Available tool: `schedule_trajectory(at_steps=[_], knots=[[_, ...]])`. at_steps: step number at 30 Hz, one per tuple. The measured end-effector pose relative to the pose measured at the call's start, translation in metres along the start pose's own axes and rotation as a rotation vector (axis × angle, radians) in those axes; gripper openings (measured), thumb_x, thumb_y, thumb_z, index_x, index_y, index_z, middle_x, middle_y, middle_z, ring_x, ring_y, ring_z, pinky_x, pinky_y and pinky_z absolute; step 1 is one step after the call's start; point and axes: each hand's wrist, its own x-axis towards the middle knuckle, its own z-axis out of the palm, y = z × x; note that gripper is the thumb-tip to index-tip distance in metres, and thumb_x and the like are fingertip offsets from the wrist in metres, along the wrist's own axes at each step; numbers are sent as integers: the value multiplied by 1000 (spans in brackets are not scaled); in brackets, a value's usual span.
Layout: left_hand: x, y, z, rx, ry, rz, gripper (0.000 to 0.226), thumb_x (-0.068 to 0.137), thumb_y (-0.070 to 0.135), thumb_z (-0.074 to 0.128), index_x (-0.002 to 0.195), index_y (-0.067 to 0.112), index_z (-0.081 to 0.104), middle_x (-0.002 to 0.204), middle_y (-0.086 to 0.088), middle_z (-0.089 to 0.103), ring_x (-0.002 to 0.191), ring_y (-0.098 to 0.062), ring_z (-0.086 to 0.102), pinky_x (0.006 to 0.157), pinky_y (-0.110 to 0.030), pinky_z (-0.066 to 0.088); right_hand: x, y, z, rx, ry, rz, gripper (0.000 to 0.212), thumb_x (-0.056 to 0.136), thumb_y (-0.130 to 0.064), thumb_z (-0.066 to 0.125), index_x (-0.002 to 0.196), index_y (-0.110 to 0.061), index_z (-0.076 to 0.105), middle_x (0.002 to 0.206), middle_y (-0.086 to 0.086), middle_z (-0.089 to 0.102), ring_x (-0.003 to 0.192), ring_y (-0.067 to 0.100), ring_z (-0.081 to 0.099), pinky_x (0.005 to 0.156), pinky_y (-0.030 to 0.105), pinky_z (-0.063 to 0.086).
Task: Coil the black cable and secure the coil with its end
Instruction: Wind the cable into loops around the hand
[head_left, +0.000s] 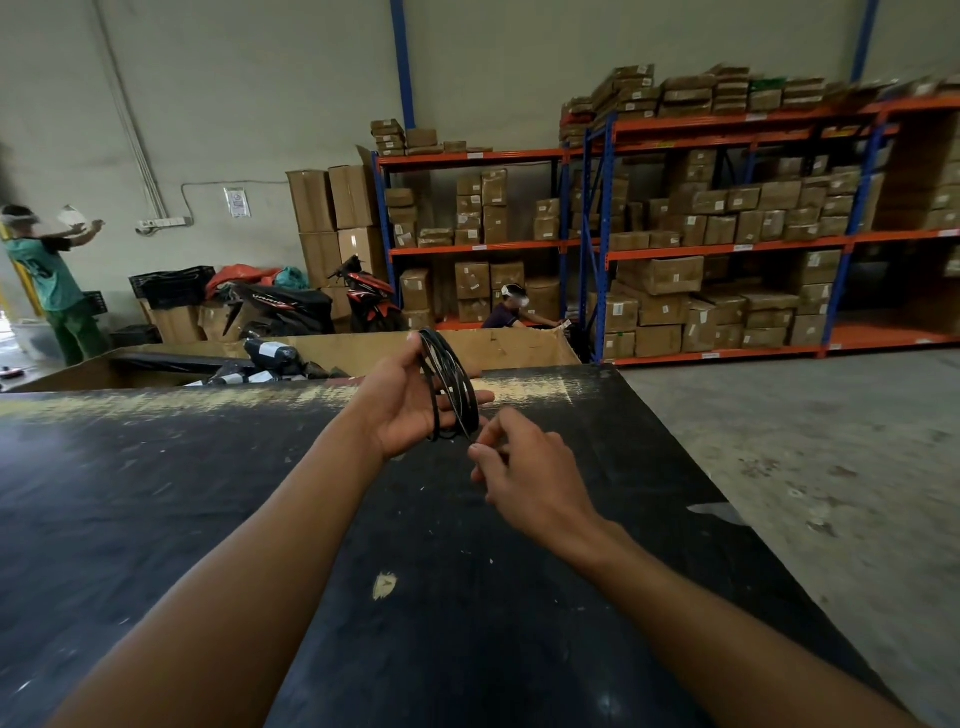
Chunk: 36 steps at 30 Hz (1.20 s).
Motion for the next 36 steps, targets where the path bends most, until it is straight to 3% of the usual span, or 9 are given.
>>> schedule_trajectory(at_steps=[4,8,12,14,17,19,24,29,36], knots=[[-1,1,7,-80,-81,3,55,100,55,28,148,26,27,124,-27,64,112,-47,62,86,-69,48,1,4,5,-13,52,19,12,92,-36,61,85,-28,55,73,-6,70,67,13,68,68,44,59],[-4,3,13,-117,-88,23,54,100,54,31,143,21,35,117,-22,70,107,-37,68,89,-68,47,1,6,8,21,75,38,15,92,-39,62,86,-26,58,71,-6,69,64,10,68,67,43,59],[-5,2,17,-196,-61,38,49,100,52,38,122,11,53,85,-8,73,77,-22,72,83,-64,52,3,6,10,165,75,123,14,91,-34,65,81,-27,59,71,-5,71,62,10,69,69,43,60],[-6,1,19,-234,-60,34,46,100,51,37,110,10,55,70,-2,62,62,-14,63,84,-57,55,5,5,10,269,58,199,12,91,-30,66,82,-25,60,75,-3,72,59,10,70,68,39,61],[-9,2,23,-286,-66,30,41,101,50,36,97,13,53,62,3,49,52,-11,52,73,-42,58,7,5,8,472,12,297,8,91,-22,67,88,-16,62,81,4,74,58,11,67,61,30,59],[-10,3,25,-317,-63,38,39,101,48,37,93,15,54,58,4,45,48,-10,48,63,-34,55,7,6,6,625,-9,366,9,90,-17,67,93,-8,64,83,9,73,62,13,66,58,28,55],[-10,7,28,-365,-53,46,41,103,44,34,109,16,63,47,6,36,36,-6,36,45,-21,43,13,6,-1,963,-78,567,3,90,-3,65,89,-5,67,79,9,71,67,15,66,66,29,57],[-10,3,31,-270,-30,-11,45,104,41,32,79,11,54,38,8,31,27,-4,28,26,-17,27,17,12,-4,1109,-122,663,7,89,1,64,91,-5,67,77,9,72,67,16,67,61,28,58],[-12,-9,35,-15,6,-151,48,99,41,32,61,15,46,39,10,27,27,-5,21,29,-14,17,17,23,-12,1115,-125,684,16,92,4,55,100,-4,66,80,10,70,70,18,67,58,27,59]])
